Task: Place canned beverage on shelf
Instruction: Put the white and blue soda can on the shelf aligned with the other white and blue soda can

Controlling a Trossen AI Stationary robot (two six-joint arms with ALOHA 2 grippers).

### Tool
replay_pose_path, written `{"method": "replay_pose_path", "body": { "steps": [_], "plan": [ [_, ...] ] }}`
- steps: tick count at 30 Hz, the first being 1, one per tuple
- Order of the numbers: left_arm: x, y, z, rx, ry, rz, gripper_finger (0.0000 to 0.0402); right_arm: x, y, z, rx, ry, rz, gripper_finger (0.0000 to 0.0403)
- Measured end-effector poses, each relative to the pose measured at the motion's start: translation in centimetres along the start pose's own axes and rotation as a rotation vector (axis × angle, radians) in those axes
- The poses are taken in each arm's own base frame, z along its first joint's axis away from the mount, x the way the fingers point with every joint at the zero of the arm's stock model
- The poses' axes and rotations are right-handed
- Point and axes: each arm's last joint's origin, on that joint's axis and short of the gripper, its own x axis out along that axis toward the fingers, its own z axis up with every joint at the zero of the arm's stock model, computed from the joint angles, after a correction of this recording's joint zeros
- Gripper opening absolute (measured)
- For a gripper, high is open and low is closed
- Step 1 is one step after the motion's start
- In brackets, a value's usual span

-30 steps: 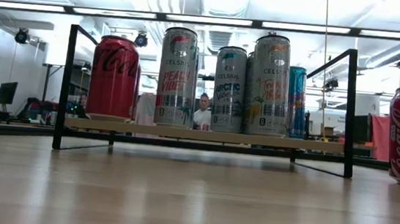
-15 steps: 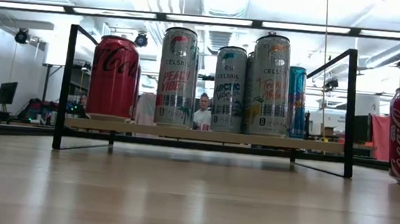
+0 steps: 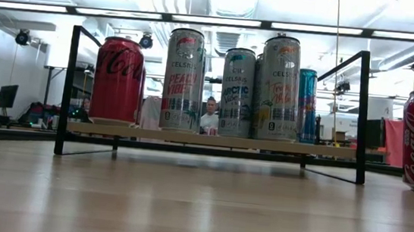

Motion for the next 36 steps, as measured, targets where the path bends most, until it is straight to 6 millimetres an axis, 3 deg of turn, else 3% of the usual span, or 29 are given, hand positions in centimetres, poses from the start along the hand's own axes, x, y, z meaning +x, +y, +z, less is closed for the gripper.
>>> {"method": "replay_pose_path", "body": {
  "steps": [7,18,27,36],
  "plan": [
    [-1.1,3.6,0.1,0.103,0.015,0.033,0.0310,-0.4,-0.9,-2.4,0.104,0.154,-0.042,0.0235],
    [-3.9,9.3,-3.2,-0.195,-0.151,-0.106,0.0310,2.1,1.3,-7.1,0.248,0.238,-0.128,0.0235],
    [-4.6,10.3,-4.6,-0.203,-0.143,-0.103,0.0310,5.3,2.0,-10.9,0.303,0.291,-0.226,0.0235],
    [-4.6,10.1,-5.4,-0.132,-0.078,-0.058,0.0311,6.2,2.7,-13.6,0.377,0.325,-0.288,0.0235]
  ]
}}
